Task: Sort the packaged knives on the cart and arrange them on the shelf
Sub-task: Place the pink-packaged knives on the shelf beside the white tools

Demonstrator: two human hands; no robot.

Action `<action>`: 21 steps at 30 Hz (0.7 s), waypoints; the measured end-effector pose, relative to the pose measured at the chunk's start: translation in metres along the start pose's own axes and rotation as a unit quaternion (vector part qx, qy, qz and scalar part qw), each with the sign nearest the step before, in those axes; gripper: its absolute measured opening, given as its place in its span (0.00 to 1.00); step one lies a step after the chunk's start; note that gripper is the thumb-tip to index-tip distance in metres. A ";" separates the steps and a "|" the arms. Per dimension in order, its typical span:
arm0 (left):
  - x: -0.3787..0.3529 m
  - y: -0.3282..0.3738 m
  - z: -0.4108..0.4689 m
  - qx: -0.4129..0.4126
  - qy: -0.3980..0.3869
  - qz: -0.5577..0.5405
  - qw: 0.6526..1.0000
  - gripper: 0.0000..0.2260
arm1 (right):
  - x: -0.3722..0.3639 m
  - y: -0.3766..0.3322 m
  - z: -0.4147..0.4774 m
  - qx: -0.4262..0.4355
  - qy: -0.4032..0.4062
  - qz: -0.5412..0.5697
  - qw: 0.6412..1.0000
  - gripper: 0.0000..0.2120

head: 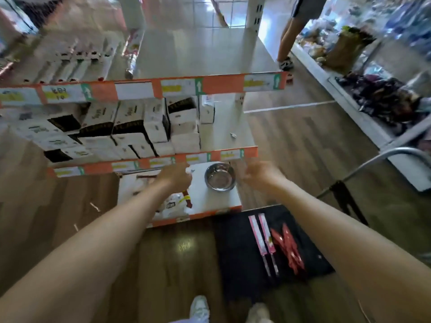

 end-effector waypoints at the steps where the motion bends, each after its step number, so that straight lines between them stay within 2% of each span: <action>1: -0.008 0.009 0.003 -0.013 -0.004 0.009 1.000 0.21 | 0.000 0.016 -0.002 -0.016 0.008 0.018 1.000 0.15; 8: -0.087 0.082 0.012 -0.033 -0.042 0.020 0.998 0.19 | -0.016 0.132 0.005 -0.076 -0.016 0.041 0.996 0.14; 12: -0.155 0.129 0.018 0.000 -0.090 0.022 0.996 0.19 | -0.031 0.212 0.019 -0.090 -0.053 0.032 0.994 0.13; 17: -0.256 0.173 0.034 0.034 -0.147 -0.004 0.989 0.17 | -0.084 0.315 0.036 -0.115 -0.111 0.028 0.987 0.13; 21: -0.326 0.182 0.044 0.070 -0.189 -0.017 0.979 0.18 | -0.137 0.369 0.049 -0.157 -0.138 0.058 0.976 0.12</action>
Point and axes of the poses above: each hand's wrist, its own z-axis towards the middle knuckle, its own x-axis out of the back of the hand, y = z × x, the point moved 1 cm from there along z, towards the middle knuckle, and after that the axes turned 1 degree about -x, right-handed, at the moved point
